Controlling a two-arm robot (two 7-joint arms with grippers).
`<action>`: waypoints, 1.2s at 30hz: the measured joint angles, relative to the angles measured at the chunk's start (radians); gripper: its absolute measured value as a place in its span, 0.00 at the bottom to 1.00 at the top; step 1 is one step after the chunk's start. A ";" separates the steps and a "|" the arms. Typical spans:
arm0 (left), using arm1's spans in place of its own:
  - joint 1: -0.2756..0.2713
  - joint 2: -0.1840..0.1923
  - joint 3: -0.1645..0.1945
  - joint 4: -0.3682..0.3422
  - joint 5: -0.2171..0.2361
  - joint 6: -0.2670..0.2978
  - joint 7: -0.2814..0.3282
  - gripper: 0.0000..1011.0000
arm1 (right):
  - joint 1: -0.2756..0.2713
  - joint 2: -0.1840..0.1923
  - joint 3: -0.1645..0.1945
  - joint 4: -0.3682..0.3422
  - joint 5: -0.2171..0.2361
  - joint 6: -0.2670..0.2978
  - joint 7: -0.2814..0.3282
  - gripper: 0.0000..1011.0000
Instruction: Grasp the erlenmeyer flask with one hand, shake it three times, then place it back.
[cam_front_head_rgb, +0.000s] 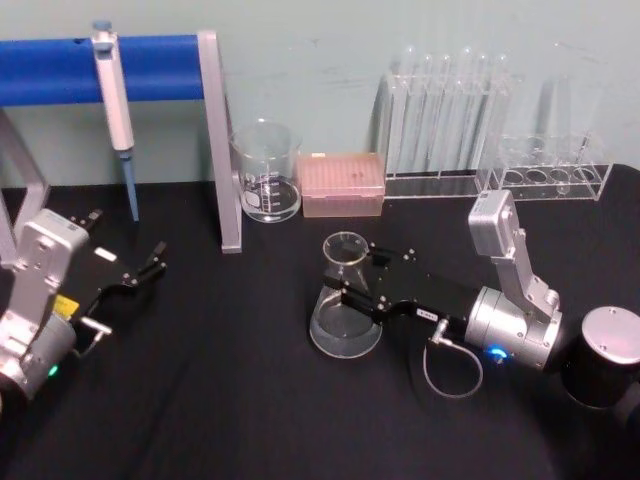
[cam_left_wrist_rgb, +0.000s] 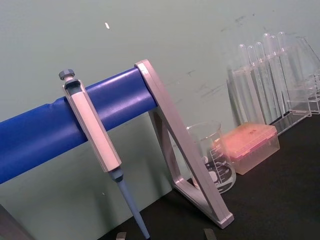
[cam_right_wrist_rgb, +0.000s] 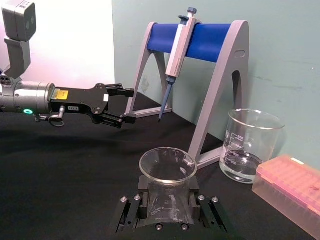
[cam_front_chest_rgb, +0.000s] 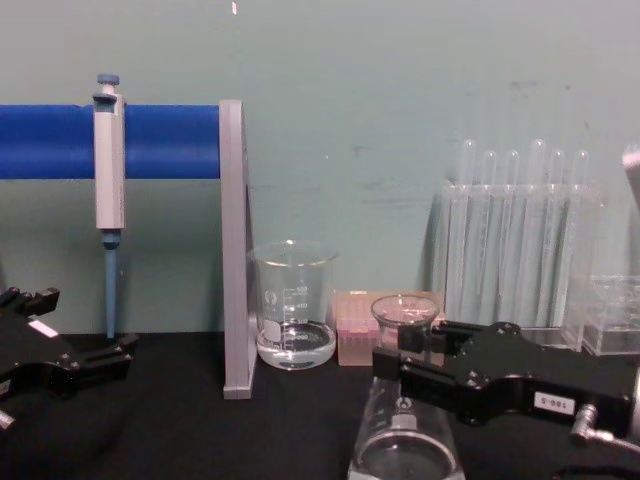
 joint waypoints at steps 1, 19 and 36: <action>0.000 0.000 0.000 0.000 0.000 0.000 0.000 0.99 | 0.000 0.000 0.000 0.000 0.000 0.000 0.000 0.44; 0.000 0.000 0.000 0.000 0.000 0.000 0.000 0.99 | 0.001 -0.006 0.002 0.006 -0.001 0.015 -0.017 0.44; 0.000 0.000 0.000 0.000 0.000 0.000 0.000 0.99 | -0.003 -0.005 0.004 -0.001 -0.006 0.025 -0.028 0.44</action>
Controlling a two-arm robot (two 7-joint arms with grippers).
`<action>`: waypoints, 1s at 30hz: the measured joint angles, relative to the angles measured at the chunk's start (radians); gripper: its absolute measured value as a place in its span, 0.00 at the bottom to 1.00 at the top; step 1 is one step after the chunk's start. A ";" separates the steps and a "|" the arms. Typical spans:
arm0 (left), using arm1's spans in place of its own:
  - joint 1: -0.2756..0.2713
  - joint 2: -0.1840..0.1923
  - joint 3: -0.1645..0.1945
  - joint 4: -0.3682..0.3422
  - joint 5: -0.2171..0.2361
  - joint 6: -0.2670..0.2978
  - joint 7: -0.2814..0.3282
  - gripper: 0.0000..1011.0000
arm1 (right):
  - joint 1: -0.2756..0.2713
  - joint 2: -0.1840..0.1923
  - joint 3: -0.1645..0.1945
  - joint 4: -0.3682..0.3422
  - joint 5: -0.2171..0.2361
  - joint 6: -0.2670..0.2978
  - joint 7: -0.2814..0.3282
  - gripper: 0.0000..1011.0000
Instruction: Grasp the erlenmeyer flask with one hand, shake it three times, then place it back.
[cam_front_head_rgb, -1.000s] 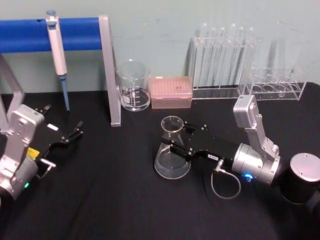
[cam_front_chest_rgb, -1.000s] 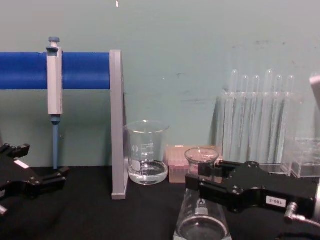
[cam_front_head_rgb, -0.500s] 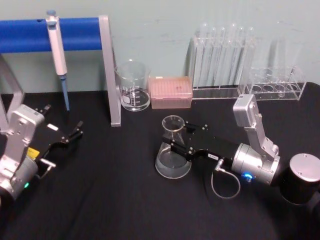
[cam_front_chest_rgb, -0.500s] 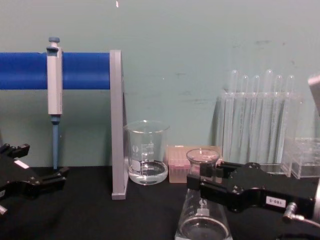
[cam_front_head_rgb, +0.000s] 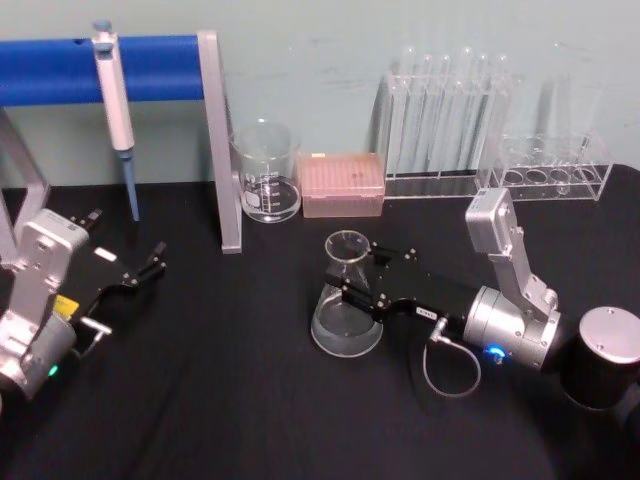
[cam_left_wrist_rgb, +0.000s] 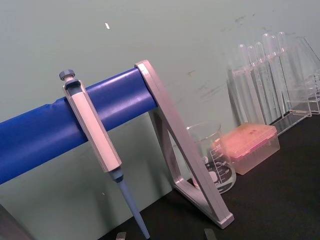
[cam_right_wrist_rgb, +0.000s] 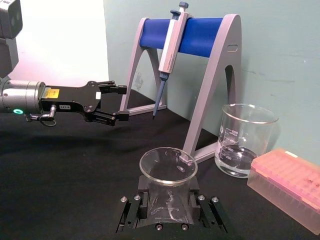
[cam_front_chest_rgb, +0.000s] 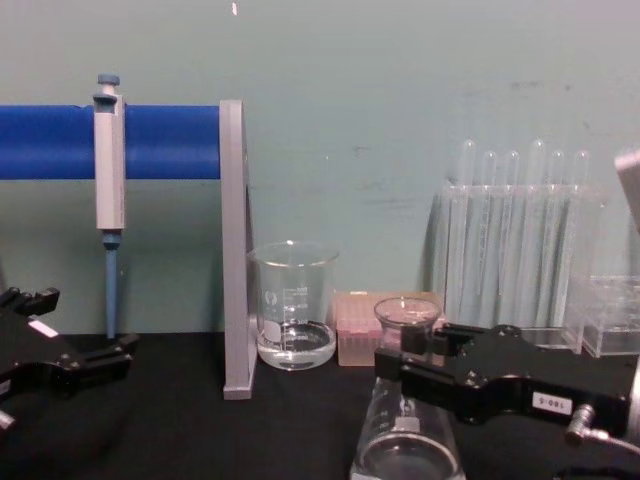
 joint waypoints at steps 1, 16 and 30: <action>0.000 0.000 0.000 0.000 0.000 0.000 0.000 0.99 | 0.000 0.000 0.000 0.000 0.000 0.000 0.000 0.45; 0.000 0.000 0.000 0.000 0.000 0.000 0.000 0.99 | -0.001 0.000 0.000 0.000 -0.001 0.001 0.001 0.44; 0.000 0.000 0.000 0.000 0.000 0.000 0.000 0.99 | -0.001 0.000 0.000 0.001 -0.001 0.001 0.001 0.45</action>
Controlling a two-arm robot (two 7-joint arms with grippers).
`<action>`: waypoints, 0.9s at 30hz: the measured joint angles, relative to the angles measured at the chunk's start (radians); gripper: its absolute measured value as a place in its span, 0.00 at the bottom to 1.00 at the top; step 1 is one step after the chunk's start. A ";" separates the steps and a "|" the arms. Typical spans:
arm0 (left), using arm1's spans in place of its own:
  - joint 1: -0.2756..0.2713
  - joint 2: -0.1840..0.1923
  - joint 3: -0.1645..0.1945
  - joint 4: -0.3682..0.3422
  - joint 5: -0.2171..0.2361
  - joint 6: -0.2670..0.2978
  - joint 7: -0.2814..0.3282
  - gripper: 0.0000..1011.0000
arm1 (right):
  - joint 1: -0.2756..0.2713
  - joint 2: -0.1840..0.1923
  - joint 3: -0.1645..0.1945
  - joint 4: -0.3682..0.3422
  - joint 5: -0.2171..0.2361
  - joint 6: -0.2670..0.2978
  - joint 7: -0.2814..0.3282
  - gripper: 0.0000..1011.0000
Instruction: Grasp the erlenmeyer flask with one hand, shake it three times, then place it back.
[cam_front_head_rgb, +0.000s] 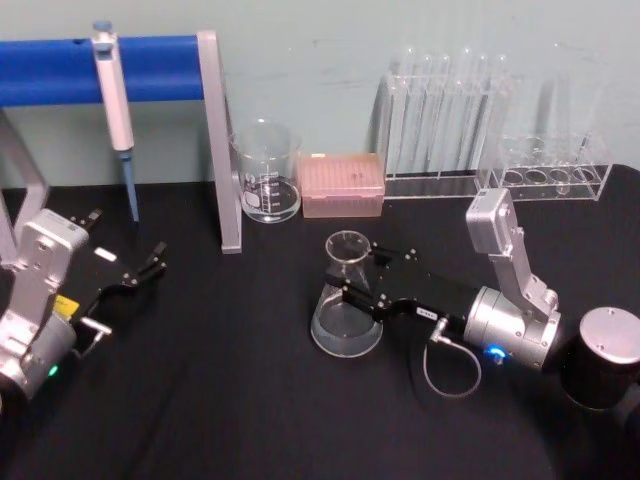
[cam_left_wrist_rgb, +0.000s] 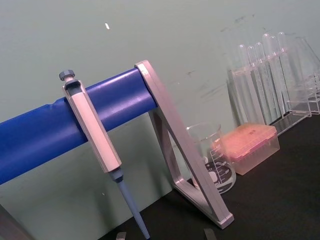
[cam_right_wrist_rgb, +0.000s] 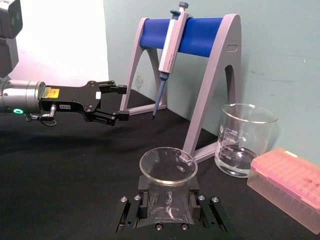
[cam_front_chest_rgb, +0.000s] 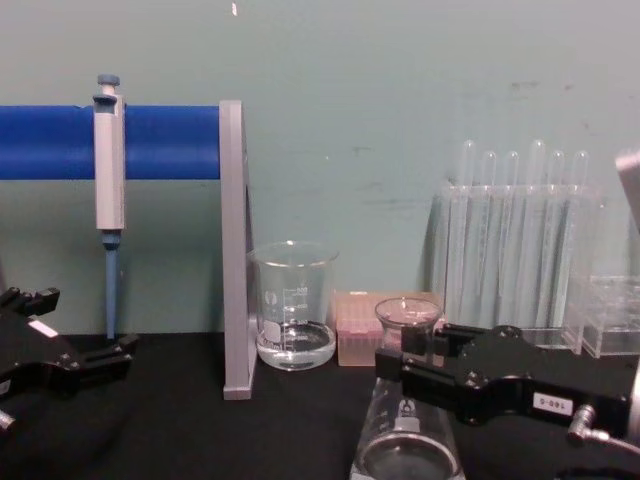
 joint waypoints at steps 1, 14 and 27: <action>0.000 0.000 0.000 0.000 0.000 0.000 0.000 0.99 | 0.000 0.000 0.000 0.000 0.000 0.000 0.000 0.45; 0.000 0.000 0.000 0.000 0.000 0.000 0.000 0.99 | 0.000 0.000 0.000 0.000 0.000 0.000 0.001 0.44; 0.000 0.000 0.000 0.000 0.000 0.000 0.000 0.99 | 0.000 0.000 0.000 0.000 -0.002 0.002 0.001 0.76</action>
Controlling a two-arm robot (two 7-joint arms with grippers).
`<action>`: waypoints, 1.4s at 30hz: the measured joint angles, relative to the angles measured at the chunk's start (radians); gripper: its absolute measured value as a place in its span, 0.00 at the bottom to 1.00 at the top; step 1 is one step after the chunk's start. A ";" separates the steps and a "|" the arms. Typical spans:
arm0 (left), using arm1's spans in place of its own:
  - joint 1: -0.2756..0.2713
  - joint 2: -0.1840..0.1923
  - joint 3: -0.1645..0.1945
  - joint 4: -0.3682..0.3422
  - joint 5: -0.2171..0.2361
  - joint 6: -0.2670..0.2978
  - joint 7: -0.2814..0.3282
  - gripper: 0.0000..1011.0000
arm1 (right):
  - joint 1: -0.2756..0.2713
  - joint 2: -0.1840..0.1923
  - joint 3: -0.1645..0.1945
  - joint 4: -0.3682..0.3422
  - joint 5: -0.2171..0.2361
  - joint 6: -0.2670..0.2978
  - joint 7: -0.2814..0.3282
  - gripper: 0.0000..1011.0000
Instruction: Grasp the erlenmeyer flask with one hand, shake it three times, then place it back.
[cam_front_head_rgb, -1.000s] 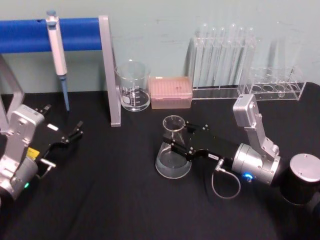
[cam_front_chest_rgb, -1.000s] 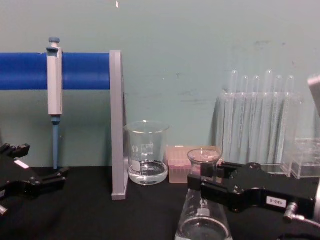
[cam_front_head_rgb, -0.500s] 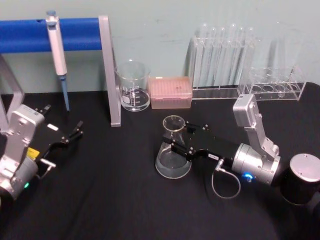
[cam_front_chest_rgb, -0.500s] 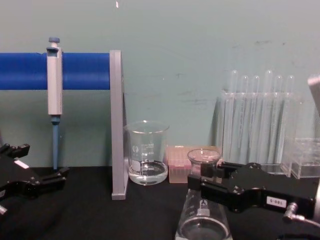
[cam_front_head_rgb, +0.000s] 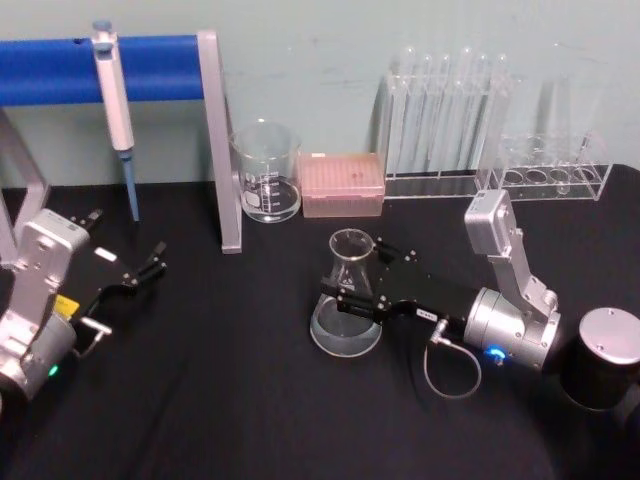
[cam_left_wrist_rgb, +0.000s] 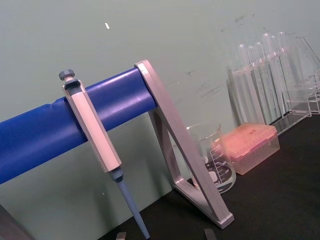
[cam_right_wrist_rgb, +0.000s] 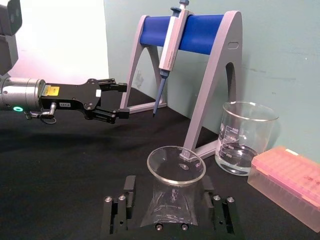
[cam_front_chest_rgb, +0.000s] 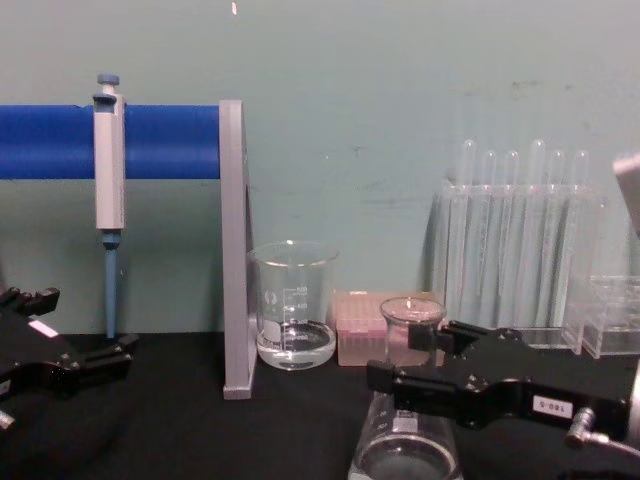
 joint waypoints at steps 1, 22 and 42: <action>0.000 0.000 0.000 0.000 0.000 0.000 0.000 0.99 | 0.000 0.000 0.000 0.000 0.000 0.000 0.000 0.78; 0.000 0.000 0.000 0.000 0.000 0.000 0.000 0.99 | 0.000 0.000 0.000 0.000 0.002 -0.002 0.000 0.99; 0.000 0.000 0.000 0.000 0.000 0.000 0.000 0.99 | -0.024 0.028 0.014 -0.035 0.000 0.026 -0.018 0.99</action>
